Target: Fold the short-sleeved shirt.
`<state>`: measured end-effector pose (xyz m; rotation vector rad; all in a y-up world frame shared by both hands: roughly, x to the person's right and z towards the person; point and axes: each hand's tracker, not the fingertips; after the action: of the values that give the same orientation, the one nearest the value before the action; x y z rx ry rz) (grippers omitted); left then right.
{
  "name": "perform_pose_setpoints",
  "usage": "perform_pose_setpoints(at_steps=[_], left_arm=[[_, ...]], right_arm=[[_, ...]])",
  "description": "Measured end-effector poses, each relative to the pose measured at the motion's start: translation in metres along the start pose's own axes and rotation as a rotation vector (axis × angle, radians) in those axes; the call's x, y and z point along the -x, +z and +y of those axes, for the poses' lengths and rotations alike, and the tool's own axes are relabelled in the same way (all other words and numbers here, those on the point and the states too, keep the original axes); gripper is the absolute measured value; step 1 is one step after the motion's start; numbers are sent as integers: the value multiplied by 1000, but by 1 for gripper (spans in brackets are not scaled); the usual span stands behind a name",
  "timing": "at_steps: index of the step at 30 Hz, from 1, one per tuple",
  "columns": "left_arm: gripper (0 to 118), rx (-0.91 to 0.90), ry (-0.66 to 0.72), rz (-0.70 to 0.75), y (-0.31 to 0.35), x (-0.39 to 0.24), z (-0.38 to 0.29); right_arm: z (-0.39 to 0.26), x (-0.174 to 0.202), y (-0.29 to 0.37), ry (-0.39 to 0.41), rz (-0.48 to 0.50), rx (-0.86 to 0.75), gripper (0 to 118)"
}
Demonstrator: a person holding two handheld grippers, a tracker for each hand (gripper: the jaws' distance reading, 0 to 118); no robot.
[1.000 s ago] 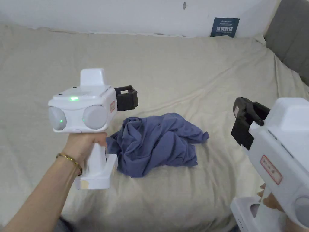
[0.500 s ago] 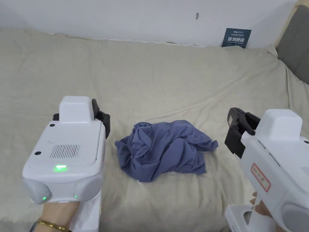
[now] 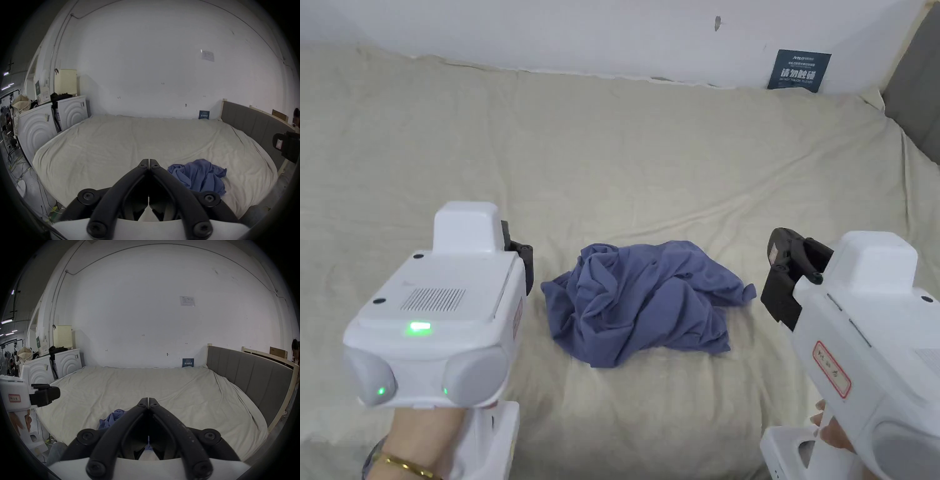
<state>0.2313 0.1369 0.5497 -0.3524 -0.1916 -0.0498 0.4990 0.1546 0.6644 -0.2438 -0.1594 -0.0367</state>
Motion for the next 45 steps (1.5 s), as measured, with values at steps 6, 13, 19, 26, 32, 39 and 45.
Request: perform_pose_setpoints(at_steps=[6, 13, 19, 26, 32, 39, 45], left_arm=[[63, 248, 15, -37, -71, 1, 13], [114, 585, -17, -13, -177, -3, -15], [114, 740, -27, 14, -229, -12, -43], [60, 829, -55, -30, -240, -35, -61], [3, 828, -10, -68, -233, -42, -63], [3, 545, 108, -116, -178, -14, -26], [3, 499, 171, -121, -152, 4, -24]], right_arm=[[0, -8, -5, 1, -11, 14, 1], [-6, -15, -15, -7, -31, 55, 1], [-15, -23, -29, -19, -52, 100, 1], [-18, -25, -35, -34, -61, 132, 1], [-18, -28, -37, -39, -65, 134, 1], [-6, -46, -54, -29, -60, 188, 13], [8, -67, -128, -57, -39, 360, 118]])
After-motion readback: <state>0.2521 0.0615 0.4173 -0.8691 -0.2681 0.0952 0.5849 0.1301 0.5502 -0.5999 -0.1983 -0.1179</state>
